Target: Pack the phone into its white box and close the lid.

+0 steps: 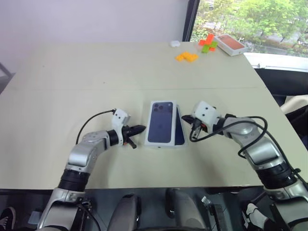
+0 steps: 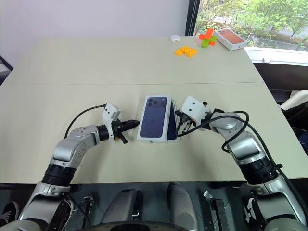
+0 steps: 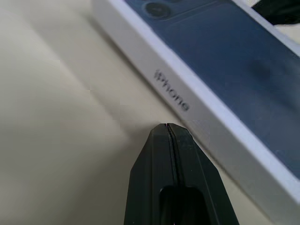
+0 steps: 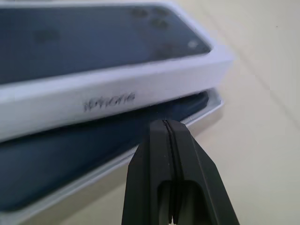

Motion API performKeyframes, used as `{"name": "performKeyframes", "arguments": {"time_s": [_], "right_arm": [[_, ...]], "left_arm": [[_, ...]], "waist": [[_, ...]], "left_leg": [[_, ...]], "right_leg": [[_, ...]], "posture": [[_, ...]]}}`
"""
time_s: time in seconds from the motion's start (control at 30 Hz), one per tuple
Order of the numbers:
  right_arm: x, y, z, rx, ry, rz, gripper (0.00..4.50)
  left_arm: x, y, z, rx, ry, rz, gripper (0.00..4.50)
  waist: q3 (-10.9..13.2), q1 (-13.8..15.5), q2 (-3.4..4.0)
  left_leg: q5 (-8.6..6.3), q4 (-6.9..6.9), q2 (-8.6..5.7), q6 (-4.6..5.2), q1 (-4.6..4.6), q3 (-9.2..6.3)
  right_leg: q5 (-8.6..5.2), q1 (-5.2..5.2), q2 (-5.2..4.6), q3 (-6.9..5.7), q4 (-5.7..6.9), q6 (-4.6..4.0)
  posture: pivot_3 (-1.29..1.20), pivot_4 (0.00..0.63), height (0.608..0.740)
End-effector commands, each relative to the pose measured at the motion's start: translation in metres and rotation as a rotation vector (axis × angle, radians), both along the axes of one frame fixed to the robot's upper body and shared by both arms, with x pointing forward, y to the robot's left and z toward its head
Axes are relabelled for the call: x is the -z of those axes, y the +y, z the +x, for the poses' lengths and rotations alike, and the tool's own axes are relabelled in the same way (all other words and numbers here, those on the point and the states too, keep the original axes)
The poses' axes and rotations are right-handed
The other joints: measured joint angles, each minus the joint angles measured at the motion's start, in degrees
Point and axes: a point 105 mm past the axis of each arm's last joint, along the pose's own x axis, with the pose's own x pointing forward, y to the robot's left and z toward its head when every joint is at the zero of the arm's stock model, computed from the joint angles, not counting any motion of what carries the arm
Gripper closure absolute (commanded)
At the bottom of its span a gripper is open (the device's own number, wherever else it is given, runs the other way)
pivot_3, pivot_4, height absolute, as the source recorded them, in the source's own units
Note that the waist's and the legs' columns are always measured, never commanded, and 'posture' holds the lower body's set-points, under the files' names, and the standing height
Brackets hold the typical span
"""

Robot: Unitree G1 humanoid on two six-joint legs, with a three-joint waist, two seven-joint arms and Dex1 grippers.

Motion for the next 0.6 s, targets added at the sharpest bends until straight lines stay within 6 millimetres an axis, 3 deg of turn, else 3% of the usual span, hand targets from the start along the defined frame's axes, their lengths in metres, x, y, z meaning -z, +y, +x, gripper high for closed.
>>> {"name": "performKeyframes", "arguments": {"time_s": [0.03, 0.3, 0.6], "right_arm": [[-0.014, 0.01, -0.006, -0.057, -0.06, -0.001, 4.48], [-0.01, 0.012, -0.008, -0.067, -0.051, -0.015, 4.48], [-0.003, -0.004, -0.003, -0.021, -0.037, -0.073, 4.48]], "left_arm": [[-0.002, -0.014, -0.003, 0.051, 0.008, -0.01, 4.5], [-0.015, -0.031, -0.011, 0.115, -0.003, -0.058, 4.5], [-0.028, -0.046, -0.011, 0.128, -0.014, -0.112, 4.5]], "waist": [[0.0, -0.06, 0.0], [0.0, -0.1, 0.0], [0.0, -0.04, 0.0]], "left_leg": [[0.0, 0.0, 0.0, 0.0, 0.0, 0.0], [0.0, 0.0, 0.03, 0.0, 0.03, -0.01], [0.0, 0.0, 0.02, 0.0, 0.02, 0.0]], "right_leg": [[0.0, 0.0, 0.0, 0.0, 0.0, 0.0], [0.0, 0.02, 0.04, 0.0, 0.0, 0.0], [0.0, 0.02, 0.03, 0.0, -0.01, -0.01]], "posture": [[0.0, 0.15, 0.74], [0.0, 0.15, 0.74], [0.0, 0.15, 0.74]]}}
